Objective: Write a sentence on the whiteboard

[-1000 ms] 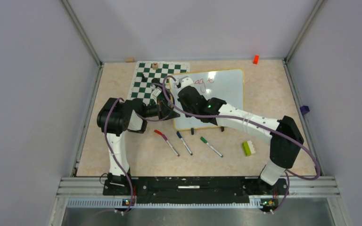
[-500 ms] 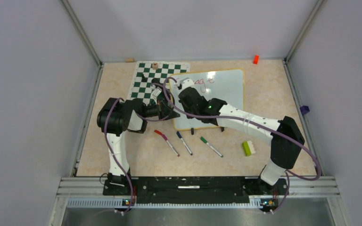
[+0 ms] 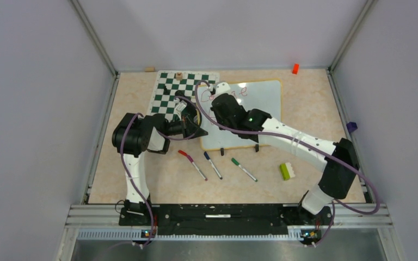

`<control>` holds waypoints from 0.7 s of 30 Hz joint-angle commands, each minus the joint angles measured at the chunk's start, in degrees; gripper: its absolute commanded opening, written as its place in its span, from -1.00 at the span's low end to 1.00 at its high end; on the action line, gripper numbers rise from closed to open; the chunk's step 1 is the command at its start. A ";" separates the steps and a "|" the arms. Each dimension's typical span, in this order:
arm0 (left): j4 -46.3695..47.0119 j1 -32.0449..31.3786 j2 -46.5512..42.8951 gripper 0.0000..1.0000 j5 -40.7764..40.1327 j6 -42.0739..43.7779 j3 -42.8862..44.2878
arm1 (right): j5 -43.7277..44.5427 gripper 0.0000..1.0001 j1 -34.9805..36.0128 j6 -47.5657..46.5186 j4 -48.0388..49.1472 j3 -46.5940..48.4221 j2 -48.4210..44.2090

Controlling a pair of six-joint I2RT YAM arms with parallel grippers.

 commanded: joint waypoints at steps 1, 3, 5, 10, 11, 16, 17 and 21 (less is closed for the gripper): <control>5.74 0.18 -1.74 -1.00 0.84 2.75 -0.24 | 0.31 -1.00 -1.44 -0.95 0.70 0.17 -3.41; 5.70 0.18 -1.78 -1.00 0.89 2.74 -0.24 | 0.30 -1.00 -1.88 -1.03 0.72 0.20 -3.08; 5.76 0.18 -1.77 -1.00 0.86 2.79 -0.22 | 0.35 -1.00 -2.11 -1.14 0.77 0.56 -2.26; 5.75 0.18 -1.80 -1.00 0.88 2.78 -0.24 | 0.49 -1.00 -2.08 -1.74 0.70 1.53 -0.58; 5.76 0.18 -1.80 -1.00 0.87 2.81 -0.31 | 0.50 -1.00 -2.14 -1.78 0.71 1.55 -0.31; 5.75 0.18 -1.75 -1.00 0.89 2.84 -0.25 | 0.25 -1.00 -2.11 -1.82 0.83 1.82 0.93; 5.75 0.18 -1.70 -1.00 0.83 2.83 -0.23 | 0.31 -1.00 -2.16 -1.75 0.93 1.85 1.16; 5.74 0.18 -1.67 -1.00 0.85 2.73 -0.23 | 0.70 -1.00 -2.19 -1.82 1.51 2.11 1.91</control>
